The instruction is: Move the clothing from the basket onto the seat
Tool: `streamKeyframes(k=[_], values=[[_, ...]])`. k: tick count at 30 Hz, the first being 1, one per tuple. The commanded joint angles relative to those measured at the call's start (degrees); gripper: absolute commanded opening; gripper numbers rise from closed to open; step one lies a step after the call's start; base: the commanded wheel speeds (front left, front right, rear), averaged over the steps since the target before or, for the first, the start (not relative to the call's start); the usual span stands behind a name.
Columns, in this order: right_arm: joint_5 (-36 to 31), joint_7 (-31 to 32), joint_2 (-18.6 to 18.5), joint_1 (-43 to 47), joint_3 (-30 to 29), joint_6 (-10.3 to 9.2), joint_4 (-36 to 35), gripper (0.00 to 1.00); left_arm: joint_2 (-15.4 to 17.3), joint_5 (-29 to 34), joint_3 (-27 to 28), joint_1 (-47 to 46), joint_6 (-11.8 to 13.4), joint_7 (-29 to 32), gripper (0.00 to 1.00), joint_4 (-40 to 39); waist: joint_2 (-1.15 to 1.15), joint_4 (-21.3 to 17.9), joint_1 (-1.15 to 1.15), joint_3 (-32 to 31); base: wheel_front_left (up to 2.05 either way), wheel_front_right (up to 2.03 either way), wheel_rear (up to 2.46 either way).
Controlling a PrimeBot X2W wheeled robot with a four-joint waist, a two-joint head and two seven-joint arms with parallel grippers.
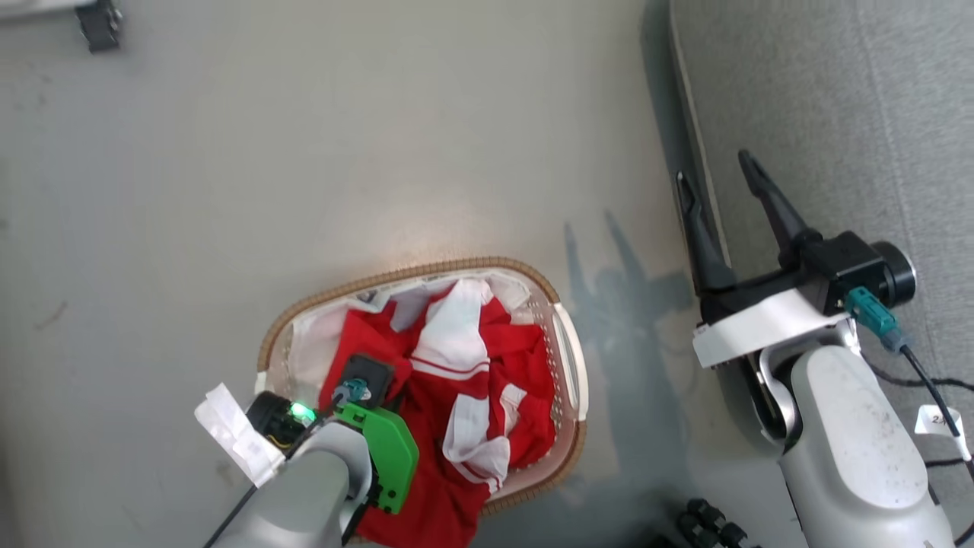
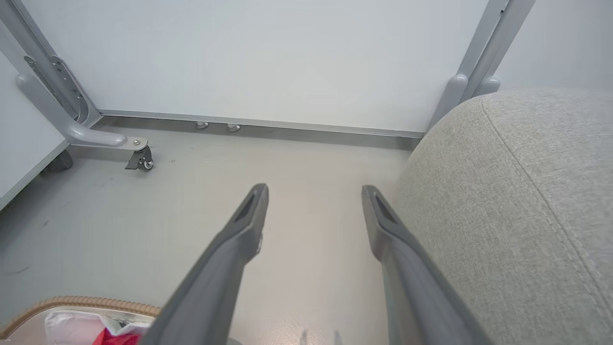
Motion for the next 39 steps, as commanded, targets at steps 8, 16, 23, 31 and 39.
streamKeyframes(k=[8,16,23,31,39], values=[[1.7,-0.3,0.0,6.3,-0.2,-0.04,2.5,1.00,0.2,-2.5,1.3,4.1,-0.2,-1.0,0.00,-6.5,0.00,3.3,0.00,-16.2,0.00,0.00,0.00],[2.4,-0.3,0.0,11.3,-0.3,-0.04,4.6,1.00,1.0,0.3,6.6,5.9,-0.2,-0.9,0.00,-17.0,0.00,6.2,0.00,-25.1,0.00,0.00,0.00],[3.0,-0.3,0.0,15.7,-0.6,-0.04,5.5,1.00,0.8,3.9,12.2,6.7,-0.2,-1.0,0.00,-28.0,0.00,7.9,0.00,-31.7,0.00,0.00,0.00],[2.6,-0.3,0.0,19.0,0.6,-0.04,5.5,1.00,0.7,7.3,16.8,3.4,-0.2,-1.0,0.00,-38.9,0.00,8.6,0.00,-34.4,0.00,0.00,0.00],[4.2,-0.3,-0.7,19.7,9.0,-0.04,5.9,1.00,0.3,10.2,19.1,-0.4,-0.2,-1.0,0.00,-43.3,0.00,8.8,0.00,-35.4,0.00,0.00,0.00]])
